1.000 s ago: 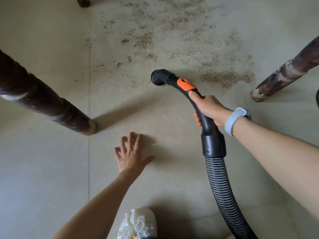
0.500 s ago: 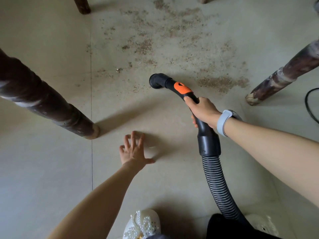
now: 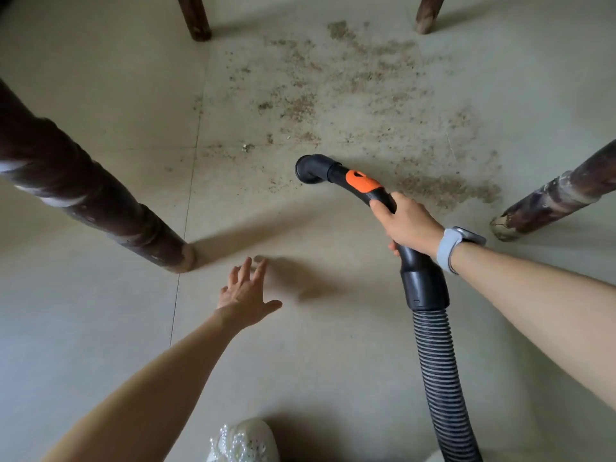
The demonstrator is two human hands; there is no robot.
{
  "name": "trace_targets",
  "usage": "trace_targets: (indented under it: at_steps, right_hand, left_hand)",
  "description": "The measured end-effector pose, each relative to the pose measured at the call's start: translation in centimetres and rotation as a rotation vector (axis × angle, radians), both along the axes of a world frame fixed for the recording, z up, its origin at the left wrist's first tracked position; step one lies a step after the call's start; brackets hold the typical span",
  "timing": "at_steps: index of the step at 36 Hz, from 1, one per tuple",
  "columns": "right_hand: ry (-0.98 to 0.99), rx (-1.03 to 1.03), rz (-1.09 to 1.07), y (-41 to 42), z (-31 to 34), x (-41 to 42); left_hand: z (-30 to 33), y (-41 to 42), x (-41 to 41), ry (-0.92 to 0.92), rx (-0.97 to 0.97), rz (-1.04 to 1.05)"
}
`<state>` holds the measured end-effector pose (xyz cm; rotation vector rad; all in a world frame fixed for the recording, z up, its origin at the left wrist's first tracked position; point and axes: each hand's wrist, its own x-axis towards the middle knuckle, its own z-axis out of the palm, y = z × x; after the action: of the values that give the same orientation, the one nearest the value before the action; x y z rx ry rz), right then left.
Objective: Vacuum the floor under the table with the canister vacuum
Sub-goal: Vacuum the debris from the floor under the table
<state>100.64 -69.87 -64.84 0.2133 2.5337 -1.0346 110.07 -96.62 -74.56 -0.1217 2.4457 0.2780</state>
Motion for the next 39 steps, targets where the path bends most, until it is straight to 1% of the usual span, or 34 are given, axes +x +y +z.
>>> trace_targets:
  at_steps: [5,7,8,11,13,17,20,25,32,35,39]
  right_hand:
    - [0.080,0.185,0.186,1.2,1.1,-2.6]
    - [0.107,0.254,0.225,1.4,1.0,-2.8]
    - [0.106,0.235,0.218,1.5,0.8,-2.6]
    - [0.060,0.070,0.125,2.0,-0.6,-1.0]
    - [0.015,0.004,0.071,2.2,-1.4,0.2]
    - [-0.047,-0.087,0.046,2.6,-2.0,1.2]
    - [-0.088,-0.141,0.050,3.0,-2.0,1.7]
    - [-0.094,-0.149,0.031,2.8,-1.8,2.0]
    - [-0.052,-0.158,-0.018,-1.1,-1.2,-0.1]
    - [-0.060,-0.171,0.022,-2.1,-1.3,0.0]
    - [-0.046,-0.105,0.140,-1.7,-1.5,1.0]
  left_hand:
    - [-0.2,1.4,0.7,-0.007,0.003,-0.019]
    - [-0.3,2.0,0.8,-0.009,0.004,-0.005]
    - [-0.4,2.3,0.9,-0.008,0.005,0.001]
    - [-0.6,3.1,1.0,0.003,-0.009,-0.007]
    - [-0.9,3.4,1.2,0.017,-0.031,-0.031]
    - [-1.6,3.3,1.3,0.042,-0.110,-0.096]
    - [-2.0,3.0,1.1,0.046,-0.148,-0.096]
    - [-2.1,2.7,0.8,0.062,-0.161,-0.082]
    - [-2.1,2.5,1.2,0.084,-0.152,-0.087]
    - [-2.1,2.4,1.4,0.099,-0.144,-0.093]
    - [-2.2,2.2,1.6,0.111,-0.138,-0.089]
